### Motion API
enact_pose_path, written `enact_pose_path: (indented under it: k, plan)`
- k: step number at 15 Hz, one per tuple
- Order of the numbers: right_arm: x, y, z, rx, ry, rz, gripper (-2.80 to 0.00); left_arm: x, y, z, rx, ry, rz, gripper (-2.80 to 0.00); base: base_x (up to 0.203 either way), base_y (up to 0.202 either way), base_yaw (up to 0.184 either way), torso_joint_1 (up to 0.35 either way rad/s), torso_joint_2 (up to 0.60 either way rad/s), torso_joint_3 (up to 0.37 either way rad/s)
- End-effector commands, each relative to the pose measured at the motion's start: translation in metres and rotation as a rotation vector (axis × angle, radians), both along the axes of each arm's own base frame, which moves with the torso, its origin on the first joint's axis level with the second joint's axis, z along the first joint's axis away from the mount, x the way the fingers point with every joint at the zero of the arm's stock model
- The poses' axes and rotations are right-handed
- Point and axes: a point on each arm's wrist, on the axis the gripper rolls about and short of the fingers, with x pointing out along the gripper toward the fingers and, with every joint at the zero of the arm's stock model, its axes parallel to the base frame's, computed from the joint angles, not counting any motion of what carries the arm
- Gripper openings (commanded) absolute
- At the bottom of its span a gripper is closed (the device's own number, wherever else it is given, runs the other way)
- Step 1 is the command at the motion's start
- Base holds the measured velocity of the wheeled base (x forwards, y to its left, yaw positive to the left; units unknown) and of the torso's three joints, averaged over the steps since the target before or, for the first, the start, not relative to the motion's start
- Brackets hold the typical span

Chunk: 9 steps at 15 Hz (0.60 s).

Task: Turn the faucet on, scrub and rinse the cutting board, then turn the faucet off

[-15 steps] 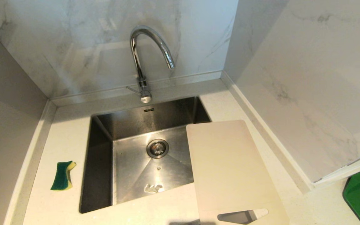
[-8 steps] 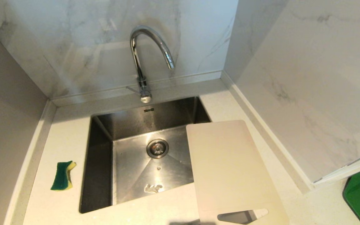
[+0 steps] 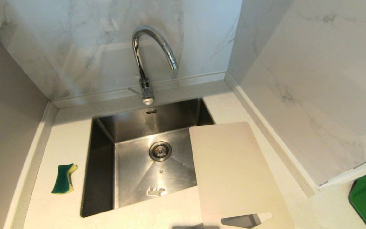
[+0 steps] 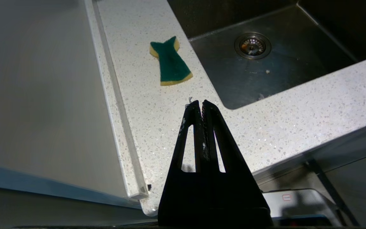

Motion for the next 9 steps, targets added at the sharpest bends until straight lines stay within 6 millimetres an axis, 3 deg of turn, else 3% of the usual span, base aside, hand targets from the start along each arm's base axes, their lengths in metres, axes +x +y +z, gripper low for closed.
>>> enact_pose_path:
  k: [1, 9]
  plan:
    - [0.0001, 0.0, 0.0001, 0.0, 0.001, 0.001, -2.8, -0.0001, 0.0003, -0.0008, -0.034, 0.002, 0.014, -2.8, 0.0, 0.0, 0.0, 0.0, 0.0, 0.0]
    - [0.0001, -0.0002, 0.0004, 0.03, -0.002, -0.007, -2.8, -0.0001, 0.0007, -0.0004, -0.09, -0.002, 0.03, -2.8, 0.0, 0.0, 0.0, 0.0, 0.0, 0.0]
